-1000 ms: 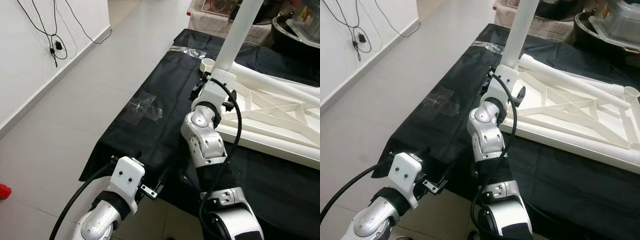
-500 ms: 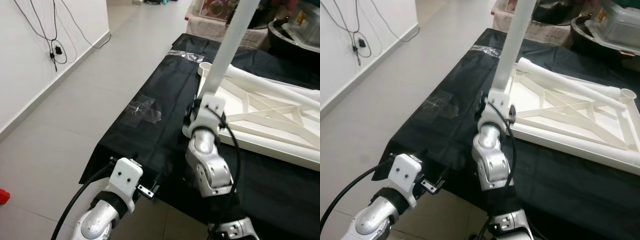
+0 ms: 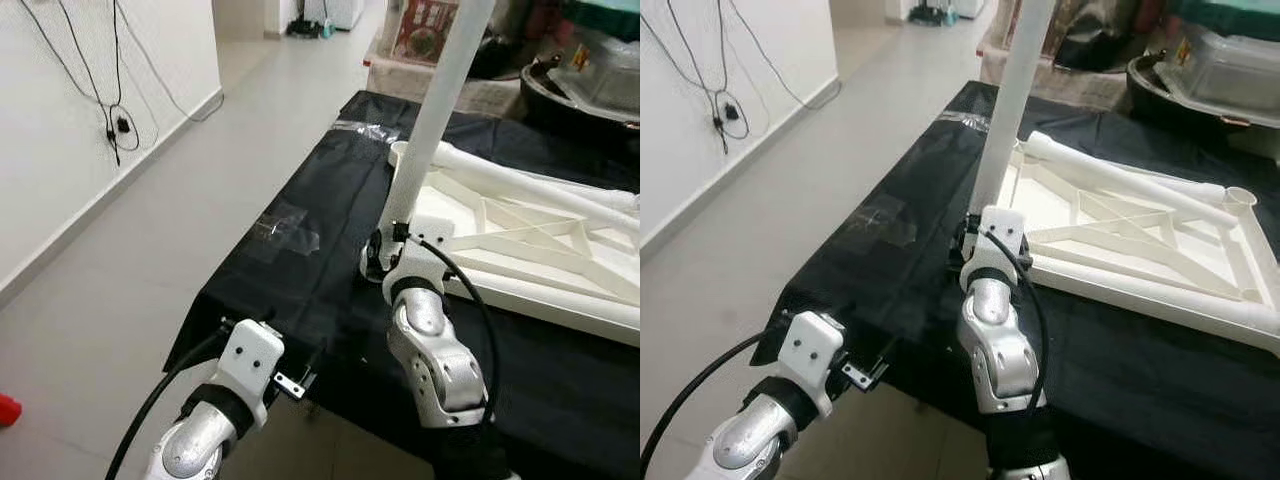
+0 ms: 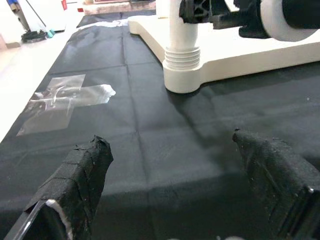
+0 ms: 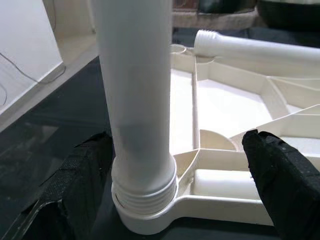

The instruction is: Building children table

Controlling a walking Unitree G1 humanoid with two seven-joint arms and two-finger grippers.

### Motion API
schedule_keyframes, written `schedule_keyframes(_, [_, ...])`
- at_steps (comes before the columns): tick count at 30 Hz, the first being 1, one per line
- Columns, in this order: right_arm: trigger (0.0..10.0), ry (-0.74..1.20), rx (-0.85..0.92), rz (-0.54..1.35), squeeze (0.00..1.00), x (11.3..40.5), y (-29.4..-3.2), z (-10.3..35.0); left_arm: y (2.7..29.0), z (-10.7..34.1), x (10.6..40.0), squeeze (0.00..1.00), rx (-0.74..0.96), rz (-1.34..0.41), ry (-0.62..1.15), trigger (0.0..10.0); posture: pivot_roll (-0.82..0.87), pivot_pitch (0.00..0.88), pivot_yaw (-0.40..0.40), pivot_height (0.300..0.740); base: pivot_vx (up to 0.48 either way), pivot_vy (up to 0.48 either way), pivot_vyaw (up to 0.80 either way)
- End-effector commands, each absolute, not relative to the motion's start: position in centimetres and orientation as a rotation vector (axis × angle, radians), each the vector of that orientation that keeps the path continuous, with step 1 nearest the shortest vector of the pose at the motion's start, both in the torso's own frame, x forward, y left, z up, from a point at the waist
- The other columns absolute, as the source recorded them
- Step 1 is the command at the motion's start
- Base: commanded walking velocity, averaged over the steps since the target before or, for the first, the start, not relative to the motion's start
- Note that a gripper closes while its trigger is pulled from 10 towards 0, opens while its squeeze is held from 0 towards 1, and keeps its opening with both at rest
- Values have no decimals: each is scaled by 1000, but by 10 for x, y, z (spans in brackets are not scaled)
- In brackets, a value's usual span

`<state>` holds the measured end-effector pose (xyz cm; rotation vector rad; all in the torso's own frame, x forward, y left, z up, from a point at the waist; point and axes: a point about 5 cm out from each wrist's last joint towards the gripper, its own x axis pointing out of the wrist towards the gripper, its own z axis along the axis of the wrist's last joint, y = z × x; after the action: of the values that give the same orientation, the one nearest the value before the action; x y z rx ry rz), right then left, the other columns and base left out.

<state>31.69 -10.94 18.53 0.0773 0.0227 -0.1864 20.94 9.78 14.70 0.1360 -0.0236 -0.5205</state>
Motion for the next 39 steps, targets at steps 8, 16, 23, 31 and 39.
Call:
schedule_keyframes(8, [10000, 146, -52, 128, 0, 264, -120, 129, 111, 130, 206, 0, 122, -324, 45, 10000, 155, 1, -85, 740, 0, 0, 0])
schedule_keyframes(16, [10000, 156, -38, 124, 0, 262, -129, 121, 119, 112, 211, 0, 124, -230, 133, 10000, 147, 0, -84, 740, 0, 0, 0])
schedule_keyframes(23, [10000, 167, -37, 109, 0, 265, -132, 115, 120, 107, 216, 0, 85, -212, 146, 10000, 151, 0, -87, 740, 365, -274, 0])
schedule_keyframes(31, [10000, 155, -41, 74, 0, 272, -141, 117, 123, 105, 217, 0, 85, -186, 160, 10000, 155, 0, -89, 740, 390, -273, 0])
schedule_keyframes(39, [10000, 155, -46, 68, 0, 273, -143, 115, 122, 105, 220, 0, 84, -174, 156, 10000, 153, 0, -90, 740, 0, 0, 0])
